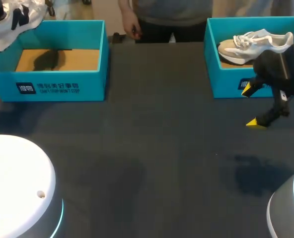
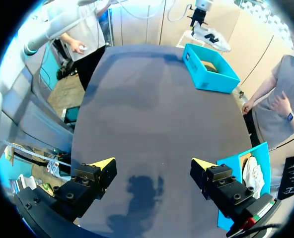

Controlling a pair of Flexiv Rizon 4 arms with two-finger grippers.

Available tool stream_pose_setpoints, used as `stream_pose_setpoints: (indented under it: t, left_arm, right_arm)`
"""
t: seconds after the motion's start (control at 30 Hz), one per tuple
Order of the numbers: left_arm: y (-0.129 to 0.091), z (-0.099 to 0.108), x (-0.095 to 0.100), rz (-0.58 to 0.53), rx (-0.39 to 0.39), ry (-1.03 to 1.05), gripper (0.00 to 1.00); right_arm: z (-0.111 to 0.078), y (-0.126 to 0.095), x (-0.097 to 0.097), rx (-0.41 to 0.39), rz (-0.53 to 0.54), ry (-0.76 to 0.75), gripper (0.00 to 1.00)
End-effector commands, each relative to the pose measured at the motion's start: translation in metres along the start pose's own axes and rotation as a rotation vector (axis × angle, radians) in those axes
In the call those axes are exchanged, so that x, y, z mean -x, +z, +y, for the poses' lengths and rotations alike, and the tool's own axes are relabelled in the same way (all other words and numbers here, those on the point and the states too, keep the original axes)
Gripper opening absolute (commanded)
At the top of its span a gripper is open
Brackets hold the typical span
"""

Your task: Take the shoe out of the shoebox, open the shoe tongue, remove and reinsert the insole, then place the shoe into the shoebox

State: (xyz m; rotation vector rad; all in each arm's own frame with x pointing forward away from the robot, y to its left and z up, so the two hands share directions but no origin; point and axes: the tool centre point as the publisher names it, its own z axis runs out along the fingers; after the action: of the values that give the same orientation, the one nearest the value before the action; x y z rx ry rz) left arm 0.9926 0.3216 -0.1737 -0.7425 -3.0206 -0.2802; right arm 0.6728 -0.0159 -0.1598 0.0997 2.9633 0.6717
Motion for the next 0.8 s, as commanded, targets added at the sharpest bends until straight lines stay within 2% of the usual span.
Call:
stream_pose_setpoints:
  t: [0.03,0.17,0.27,0.37,0.5,0.67,0.8]
  left_arm:
    - [-0.005,0.012,0.005,0.014,-0.003,0.100,0.00]
    - [-0.006,0.016,0.009,0.015,0.043,0.357,0.00]
    - [-0.005,0.019,0.012,-0.038,0.058,0.541,0.00]
    - [-0.003,0.022,0.012,-0.104,0.108,0.698,0.00]
    - [-0.004,0.028,0.013,-0.170,0.112,0.891,0.00]
    - [-0.007,0.030,0.022,-0.196,0.141,0.952,0.00]
    - [-0.007,0.027,0.027,-0.220,0.129,0.976,0.00]
  right_arm:
    - [0.001,0.001,0.002,-0.004,0.003,0.001,1.00]
    - [0.001,0.001,0.002,-0.004,0.003,0.001,1.00]
    - [0.001,0.001,0.002,-0.004,0.003,0.001,1.00]
    - [0.001,0.001,0.002,-0.004,0.003,0.001,1.00]
    - [0.001,0.001,0.002,-0.004,0.003,0.001,1.00]
    - [0.001,0.001,0.002,-0.004,0.003,0.001,1.00]
    - [0.001,0.001,0.002,-0.004,0.003,0.001,1.00]
